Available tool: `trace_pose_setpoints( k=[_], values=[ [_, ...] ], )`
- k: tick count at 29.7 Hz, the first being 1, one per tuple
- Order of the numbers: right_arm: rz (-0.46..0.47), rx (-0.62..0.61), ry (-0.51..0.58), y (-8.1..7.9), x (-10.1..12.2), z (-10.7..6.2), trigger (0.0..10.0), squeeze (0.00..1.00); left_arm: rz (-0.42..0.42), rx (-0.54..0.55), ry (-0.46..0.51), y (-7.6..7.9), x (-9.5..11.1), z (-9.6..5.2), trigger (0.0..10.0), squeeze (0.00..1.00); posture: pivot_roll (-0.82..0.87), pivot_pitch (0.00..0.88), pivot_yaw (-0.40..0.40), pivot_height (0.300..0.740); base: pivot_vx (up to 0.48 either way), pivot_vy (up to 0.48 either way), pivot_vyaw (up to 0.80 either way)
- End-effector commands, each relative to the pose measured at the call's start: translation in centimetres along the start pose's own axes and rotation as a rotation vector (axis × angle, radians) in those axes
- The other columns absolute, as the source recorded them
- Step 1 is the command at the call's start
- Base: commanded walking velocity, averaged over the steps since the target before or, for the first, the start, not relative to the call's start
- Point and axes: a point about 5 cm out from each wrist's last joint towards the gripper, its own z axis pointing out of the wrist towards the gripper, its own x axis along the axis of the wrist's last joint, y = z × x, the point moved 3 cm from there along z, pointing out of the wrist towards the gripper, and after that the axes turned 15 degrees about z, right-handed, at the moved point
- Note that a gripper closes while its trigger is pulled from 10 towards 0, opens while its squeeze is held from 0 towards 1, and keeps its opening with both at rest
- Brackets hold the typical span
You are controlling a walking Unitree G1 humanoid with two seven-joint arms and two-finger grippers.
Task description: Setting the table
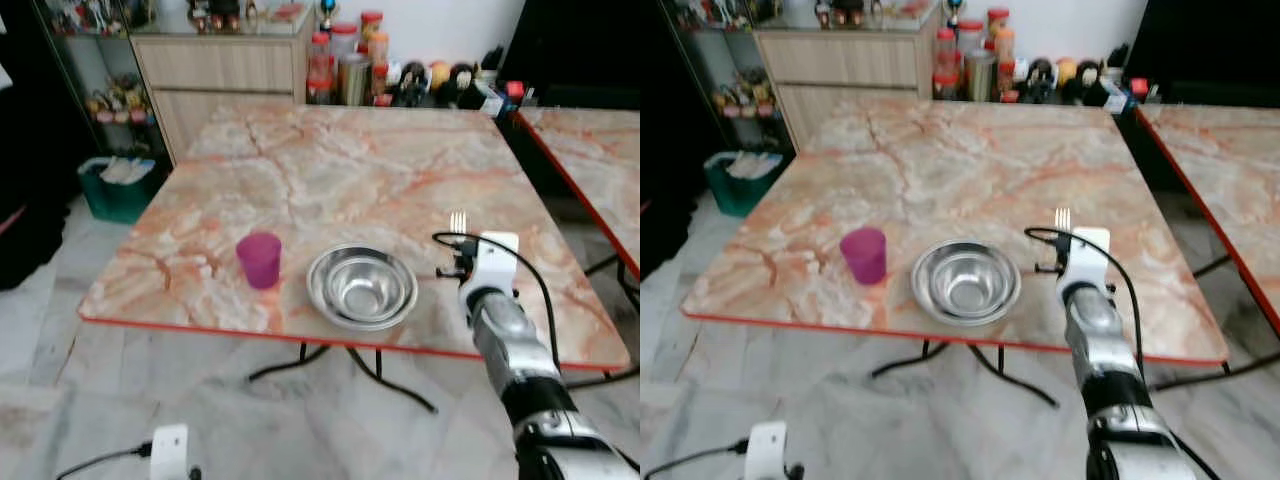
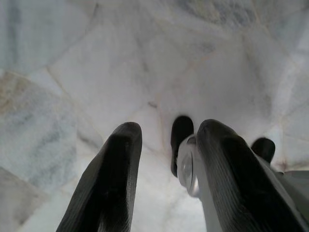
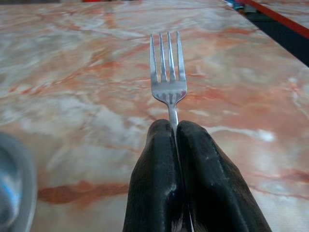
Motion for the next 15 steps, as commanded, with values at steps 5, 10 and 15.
trace_pose_setpoints(
  k=[5,10,15],
  values=[
    [-0.029,0.089,-0.077,-1.8,-1.2,0.2,10.0,0.00,0.005,0.009,-0.009,-0.3,-0.2,0.0,10.0,0.00,0.08,0.000,-0.031,0.728,0.000,0.000,0.00],
    [-0.030,0.079,-0.108,-1.7,-1.8,0.4,10.0,0.00,0.004,0.005,-0.008,-0.2,-0.2,0.0,10.0,0.00,0.08,0.000,-0.033,0.728,0.000,0.000,0.00],
    [-0.029,0.078,-0.115,-1.9,-1.6,0.7,10.0,0.00,0.002,0.004,-0.008,-0.1,-0.2,0.0,10.0,0.00,0.08,0.000,-0.034,0.728,0.000,0.000,0.00]
  ],
)
